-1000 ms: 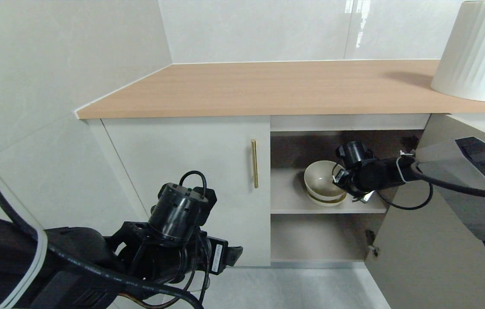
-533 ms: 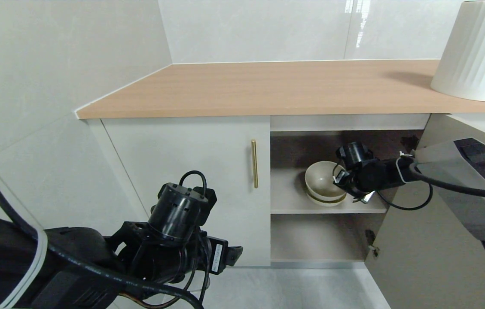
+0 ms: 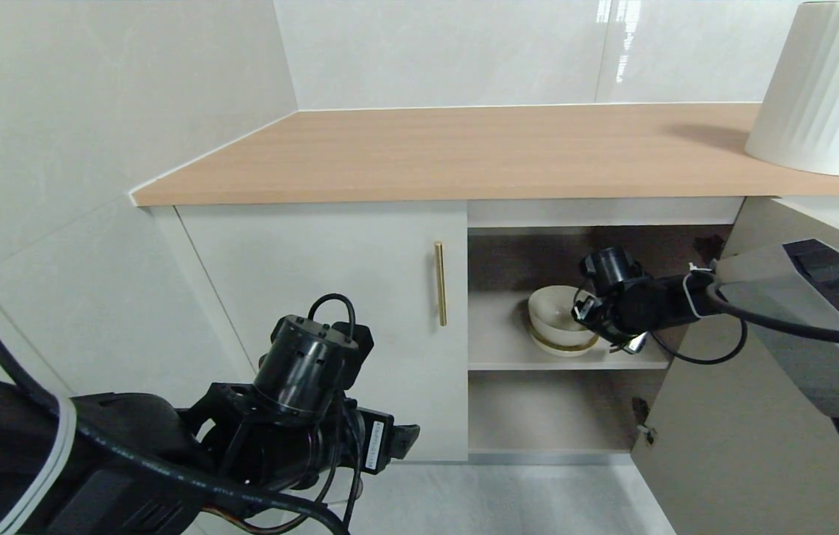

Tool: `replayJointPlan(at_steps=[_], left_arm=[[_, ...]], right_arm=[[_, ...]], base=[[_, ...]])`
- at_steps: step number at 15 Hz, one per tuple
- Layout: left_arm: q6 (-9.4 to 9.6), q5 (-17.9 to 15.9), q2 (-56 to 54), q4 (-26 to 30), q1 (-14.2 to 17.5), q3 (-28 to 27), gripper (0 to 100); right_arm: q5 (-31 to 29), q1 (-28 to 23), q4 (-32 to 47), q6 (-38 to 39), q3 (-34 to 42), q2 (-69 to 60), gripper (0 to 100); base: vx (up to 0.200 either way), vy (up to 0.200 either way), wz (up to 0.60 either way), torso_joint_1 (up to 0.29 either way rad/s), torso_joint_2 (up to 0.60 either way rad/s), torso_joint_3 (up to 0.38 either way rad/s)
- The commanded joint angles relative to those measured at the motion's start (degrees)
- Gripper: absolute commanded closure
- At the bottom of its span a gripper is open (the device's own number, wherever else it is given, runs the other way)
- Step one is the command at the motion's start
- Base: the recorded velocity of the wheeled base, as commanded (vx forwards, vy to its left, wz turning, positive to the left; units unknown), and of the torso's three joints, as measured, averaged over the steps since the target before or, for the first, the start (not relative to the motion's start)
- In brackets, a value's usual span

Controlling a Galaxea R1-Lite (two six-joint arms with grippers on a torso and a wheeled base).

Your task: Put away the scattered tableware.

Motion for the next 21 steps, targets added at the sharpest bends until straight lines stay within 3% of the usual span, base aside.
replayJointPlan(at_steps=[1, 4, 7, 11, 12, 13, 15, 18, 21], left_arm=[[-0.04, 0.03, -0.54, -0.04, 0.13, 0.01, 0], [-0.83, 0.03, -1.77, -0.04, 1.18, -0.43, 0], [-1.79, -0.32, -9.33, 0.58, 3.29, -0.26, 0], [-1.35, -3.31, -21.02, 0.75, 4.08, 8.71, 0], [-0.47, -3.31, -23.39, 0.84, 3.91, 10.64, 0], [0.58, -3.04, -24.88, 1.72, 3.73, 11.78, 0], [0.40, -2.60, -26.38, 5.41, 4.17, 11.78, 0], [0.40, -1.20, -27.87, 8.40, 4.26, 11.78, 0], [0.40, -0.67, -27.70, 8.49, 3.82, 11.70, 0]], right_arm=[[0.05, 0.52, -0.01, -0.09, 1.37, -1.38, 0], [2.78, 2.54, -0.01, -0.70, 9.54, -9.47, 0], [13.15, 5.88, -0.01, -5.89, 25.36, -27.49, 0], [15.87, 7.55, 2.28, -14.24, 43.64, -47.44, 0], [15.87, 7.55, 2.45, -15.20, 46.45, -50.52, 0], [15.96, 7.55, 2.63, -15.73, 48.83, -54.21, 0], [15.35, 7.64, 3.51, -16.00, 53.57, -58.43, 0], [11.13, 9.31, 4.39, -16.00, 54.54, -59.39, 0], [10.16, 12.83, 6.94, -16.00, 54.63, -58.07, 0]], base=[[0.000, 0.000, 0.00, 0.000, 0.00, 0.000], [0.000, 0.000, 0.00, 0.000, 0.00, 0.000], [0.000, 0.000, 0.00, 0.000, 0.00, 0.000], [0.000, 0.000, 0.00, 0.000, 0.00, 0.000], [0.000, 0.000, 0.00, 0.000, 0.00, 0.000], [0.000, 0.000, 0.00, 0.000, 0.00, 0.000], [0.000, 0.000, 0.00, 0.000, 0.00, 0.000], [0.000, 0.000, 0.00, 0.000, 0.00, 0.000], [-0.200, 0.000, 0.00, 0.002, 0.00, 0.005]])
